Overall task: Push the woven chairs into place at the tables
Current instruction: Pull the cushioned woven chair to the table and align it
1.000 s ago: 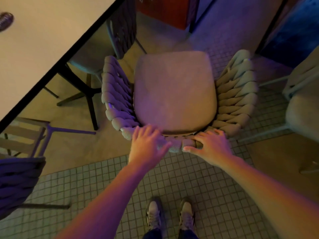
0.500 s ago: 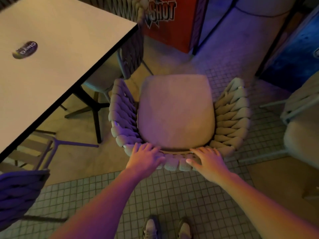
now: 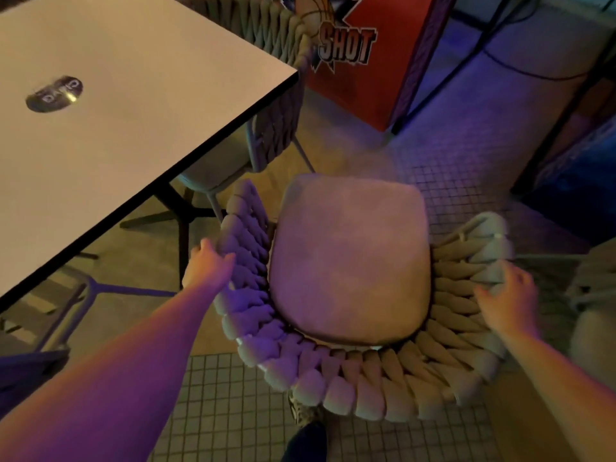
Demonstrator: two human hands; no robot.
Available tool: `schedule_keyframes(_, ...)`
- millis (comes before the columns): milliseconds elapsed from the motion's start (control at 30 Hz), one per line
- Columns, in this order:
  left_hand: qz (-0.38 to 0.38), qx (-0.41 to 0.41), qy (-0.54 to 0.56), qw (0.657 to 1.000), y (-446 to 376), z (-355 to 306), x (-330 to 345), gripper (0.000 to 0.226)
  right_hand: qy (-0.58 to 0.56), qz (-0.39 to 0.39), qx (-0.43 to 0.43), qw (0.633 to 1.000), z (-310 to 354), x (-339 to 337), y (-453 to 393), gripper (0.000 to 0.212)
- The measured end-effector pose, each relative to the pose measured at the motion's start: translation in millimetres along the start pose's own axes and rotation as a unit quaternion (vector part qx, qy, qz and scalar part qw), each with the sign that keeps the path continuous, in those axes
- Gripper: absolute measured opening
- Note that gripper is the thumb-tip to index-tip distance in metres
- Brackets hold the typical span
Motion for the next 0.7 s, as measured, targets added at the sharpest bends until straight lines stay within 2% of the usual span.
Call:
schedule_keyframes(100, 0.014, 0.0, 0.023, 1.0, -26.6, -14.8, 1.7, 0.058, -0.024, -0.013, 0.118, 0.993, -14.2, 0.2, -13.4, 0.072)
schedule_keyframes(233, 0.026, -0.034, 0.058, 0.997, -46.3, -23.8, 7.1, 0.062, -0.065, 0.016, 0.201, 0.977, -32.7, 13.2, -16.4, 0.06)
schedule_keyframes(433, 0.036, -0.061, 0.046, 0.996, -53.4, -28.3, 18.4, 0.062, -0.051, 0.036, 0.21, 0.976, -44.3, 23.7, -20.6, 0.049)
schedule_keyframes(600, 0.045, -0.068, 0.031, 0.996, -42.0, -19.0, 11.4, 0.055, -0.018, 0.06, 0.196, 0.979, -41.2, 19.1, -20.8, 0.055)
schedule_keyframes(700, 0.043, -0.107, 0.045, 0.992, -24.6, 4.8, 7.3, 0.052, 0.0, 0.089, 0.181, 0.98, -32.7, 18.6, -24.6, 0.055)
Point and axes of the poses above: each hand's wrist, its own y-axis away from the middle knuckle, its own x-axis out of the palm, z = x × y, the point moved 4 cm from there along -y, towards the middle knuckle, and after that the axes turned 2 degrees about -x, right-handed, at the moved point
